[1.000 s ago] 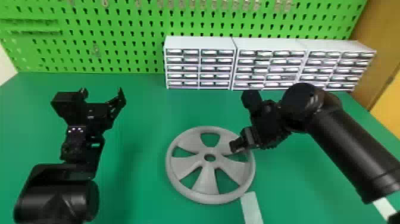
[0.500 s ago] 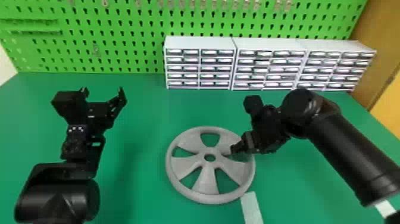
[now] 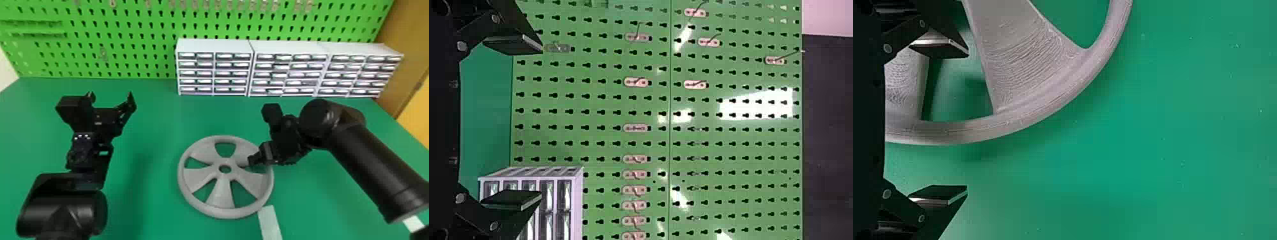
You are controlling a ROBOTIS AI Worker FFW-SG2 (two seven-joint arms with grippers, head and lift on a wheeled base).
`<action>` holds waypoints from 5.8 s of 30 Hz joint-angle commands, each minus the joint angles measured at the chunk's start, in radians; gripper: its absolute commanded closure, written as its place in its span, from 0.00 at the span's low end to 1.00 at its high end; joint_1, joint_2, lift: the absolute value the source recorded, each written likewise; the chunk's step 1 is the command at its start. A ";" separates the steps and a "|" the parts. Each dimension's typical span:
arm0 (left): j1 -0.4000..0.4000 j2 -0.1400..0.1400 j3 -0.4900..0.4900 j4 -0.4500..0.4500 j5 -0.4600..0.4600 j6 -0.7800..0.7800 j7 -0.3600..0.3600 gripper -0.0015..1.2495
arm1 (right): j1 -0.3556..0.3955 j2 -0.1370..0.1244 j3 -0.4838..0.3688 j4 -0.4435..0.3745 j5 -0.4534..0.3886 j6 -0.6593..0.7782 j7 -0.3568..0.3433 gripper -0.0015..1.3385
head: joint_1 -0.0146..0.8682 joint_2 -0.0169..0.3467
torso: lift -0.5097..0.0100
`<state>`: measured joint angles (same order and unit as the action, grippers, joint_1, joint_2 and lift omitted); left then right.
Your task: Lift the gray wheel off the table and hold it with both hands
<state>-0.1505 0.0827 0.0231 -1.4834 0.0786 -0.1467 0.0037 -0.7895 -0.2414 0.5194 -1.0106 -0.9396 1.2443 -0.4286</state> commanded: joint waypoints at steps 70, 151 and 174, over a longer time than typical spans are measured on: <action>0.005 0.000 -0.002 -0.003 0.001 0.001 0.004 0.20 | 0.059 0.051 -0.068 -0.115 0.202 -0.123 0.074 0.91 | 0.82 0.09 | 0.79; 0.025 -0.001 -0.057 -0.028 0.041 -0.002 0.048 0.20 | 0.375 0.242 -0.157 0.061 0.903 -1.850 0.005 0.91 | 0.82 0.09 | 0.79; 0.177 -0.001 -0.215 -0.146 0.105 -0.197 0.216 0.26 | 0.372 0.242 -0.111 0.060 0.938 -1.881 -0.067 0.91 | 0.82 0.09 | 0.79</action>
<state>0.0070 0.0813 -0.1739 -1.6296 0.1705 -0.3054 0.2189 -0.4162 0.0000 0.3901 -0.9496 -0.0010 -0.6290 -0.4827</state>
